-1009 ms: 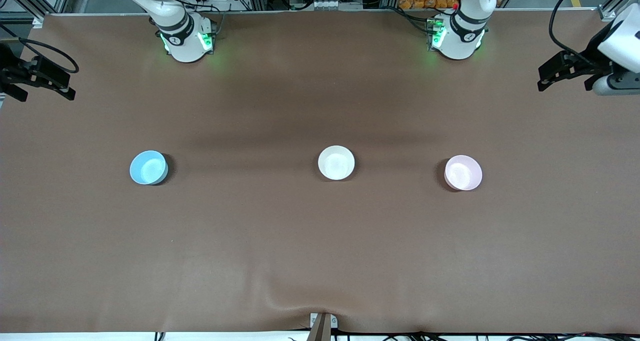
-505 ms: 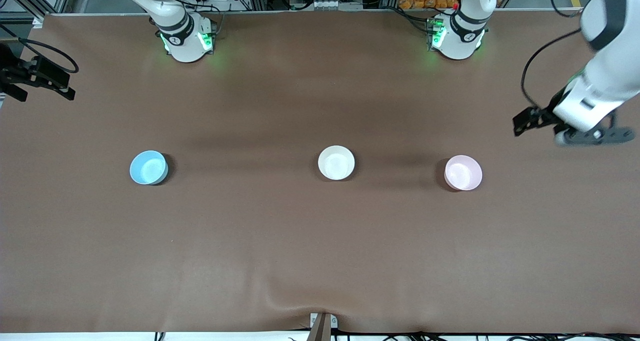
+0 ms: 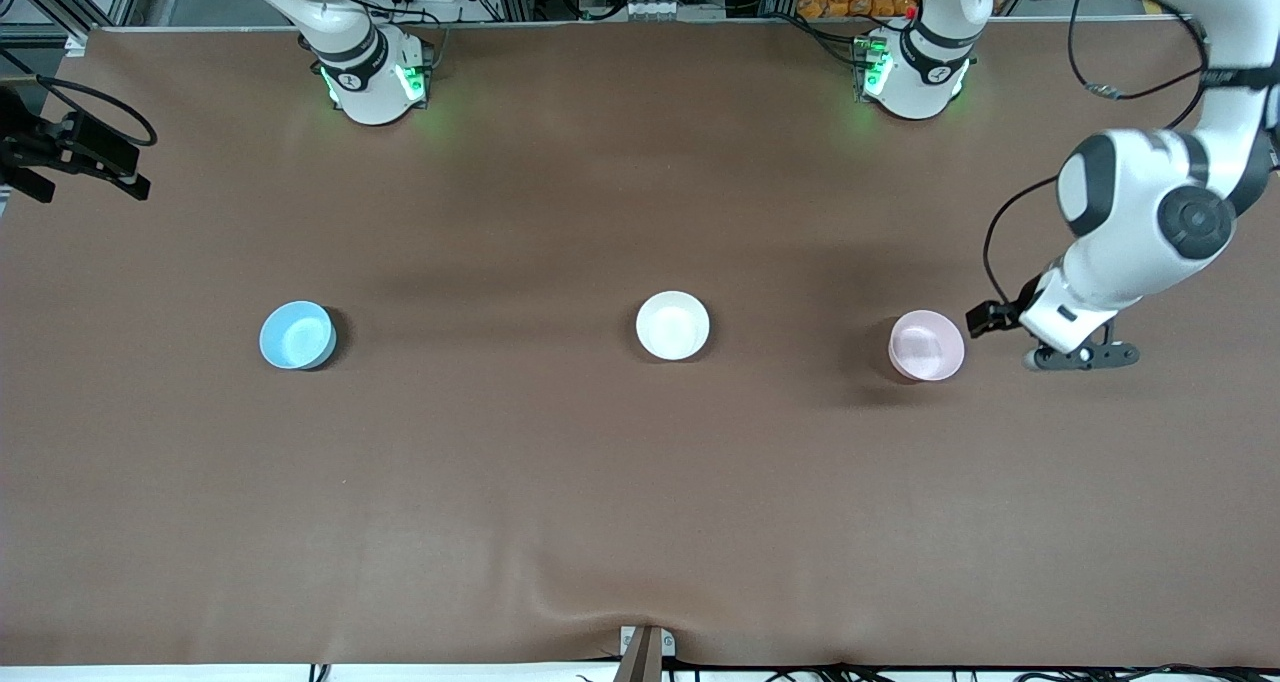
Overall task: Stack pink and blue bowls on white bowl
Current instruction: 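Move the left gripper down to the pink bowl's rim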
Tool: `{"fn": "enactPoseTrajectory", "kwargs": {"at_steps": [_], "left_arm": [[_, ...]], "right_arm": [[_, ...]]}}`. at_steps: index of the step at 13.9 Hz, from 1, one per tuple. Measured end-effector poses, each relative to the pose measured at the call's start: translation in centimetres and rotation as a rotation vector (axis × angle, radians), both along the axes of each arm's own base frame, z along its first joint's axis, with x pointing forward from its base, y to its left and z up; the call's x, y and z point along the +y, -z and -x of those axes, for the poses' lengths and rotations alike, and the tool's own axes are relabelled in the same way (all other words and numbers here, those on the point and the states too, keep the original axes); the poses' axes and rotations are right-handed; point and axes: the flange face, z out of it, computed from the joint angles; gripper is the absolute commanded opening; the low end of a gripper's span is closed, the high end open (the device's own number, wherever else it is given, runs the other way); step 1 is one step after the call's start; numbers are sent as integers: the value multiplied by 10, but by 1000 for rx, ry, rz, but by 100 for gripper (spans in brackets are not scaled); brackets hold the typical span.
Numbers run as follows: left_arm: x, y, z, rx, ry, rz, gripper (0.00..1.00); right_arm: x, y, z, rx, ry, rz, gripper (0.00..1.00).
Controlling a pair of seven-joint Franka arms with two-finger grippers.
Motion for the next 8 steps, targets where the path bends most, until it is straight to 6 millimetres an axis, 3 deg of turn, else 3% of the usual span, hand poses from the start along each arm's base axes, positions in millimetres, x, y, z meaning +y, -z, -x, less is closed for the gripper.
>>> {"fn": "enactPoseTrajectory", "kwargs": {"at_steps": [3,6,7,8], "left_arm": [[10,52,1,14,-18,9,73],[8,76,2,29,-16,14,54],[7,80,2,33,-15,15,40],[7,84,2,34,-15,16,17]], "right_arm": [[0,0,0,0,0,0,100],[0,0,0,0,0,0,100],[0,0,0,0,0,0,100],[0,0,0,0,0,0,100]]}}
